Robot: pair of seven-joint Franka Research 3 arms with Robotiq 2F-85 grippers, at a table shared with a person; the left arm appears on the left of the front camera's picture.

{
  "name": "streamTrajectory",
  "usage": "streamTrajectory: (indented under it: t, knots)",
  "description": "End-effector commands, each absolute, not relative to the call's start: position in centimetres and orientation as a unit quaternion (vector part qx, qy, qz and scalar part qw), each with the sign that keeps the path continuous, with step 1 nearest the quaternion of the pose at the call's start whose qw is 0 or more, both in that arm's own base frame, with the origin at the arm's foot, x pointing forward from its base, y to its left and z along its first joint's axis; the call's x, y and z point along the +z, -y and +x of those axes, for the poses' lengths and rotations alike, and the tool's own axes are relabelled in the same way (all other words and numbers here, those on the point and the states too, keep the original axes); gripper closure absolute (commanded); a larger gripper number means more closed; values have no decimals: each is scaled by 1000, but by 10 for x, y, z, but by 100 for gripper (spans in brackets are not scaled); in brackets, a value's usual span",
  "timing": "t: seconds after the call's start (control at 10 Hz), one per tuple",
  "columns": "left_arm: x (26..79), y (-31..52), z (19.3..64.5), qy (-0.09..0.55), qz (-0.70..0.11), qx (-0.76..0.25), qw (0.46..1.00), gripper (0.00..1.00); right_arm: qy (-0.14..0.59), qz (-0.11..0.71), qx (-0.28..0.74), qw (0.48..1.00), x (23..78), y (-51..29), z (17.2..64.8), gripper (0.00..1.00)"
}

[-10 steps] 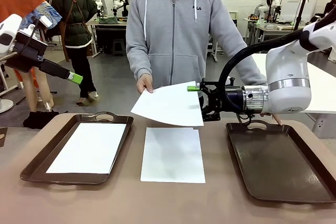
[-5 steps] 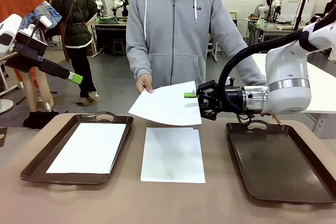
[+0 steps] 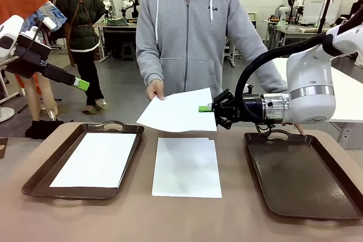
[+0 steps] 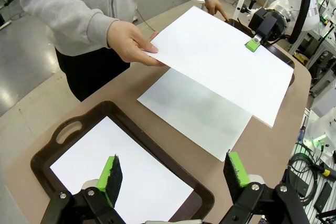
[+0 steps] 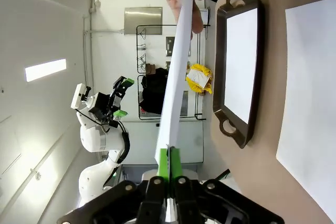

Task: Sort the A4 documents.
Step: Receive the A4 Paper.

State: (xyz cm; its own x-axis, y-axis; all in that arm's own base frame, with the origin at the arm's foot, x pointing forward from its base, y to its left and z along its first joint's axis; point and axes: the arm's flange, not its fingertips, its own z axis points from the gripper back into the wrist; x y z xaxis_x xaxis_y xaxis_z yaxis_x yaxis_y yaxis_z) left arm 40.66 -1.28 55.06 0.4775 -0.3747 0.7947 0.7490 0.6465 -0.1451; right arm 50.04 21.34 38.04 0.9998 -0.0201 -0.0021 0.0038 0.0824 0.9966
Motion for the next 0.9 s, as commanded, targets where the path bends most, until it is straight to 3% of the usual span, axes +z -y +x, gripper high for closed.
streamTrajectory:
  t: [0.0, 0.8]
  knots:
    - [551, 12, 407, 382, -250, -340, 822, 0, -7, 668, -12, 744, 379, -215, 505, 100]
    - [551, 12, 407, 382, -250, -340, 822, 0, -26, 668, 1, 744, 377, -216, 503, 100]
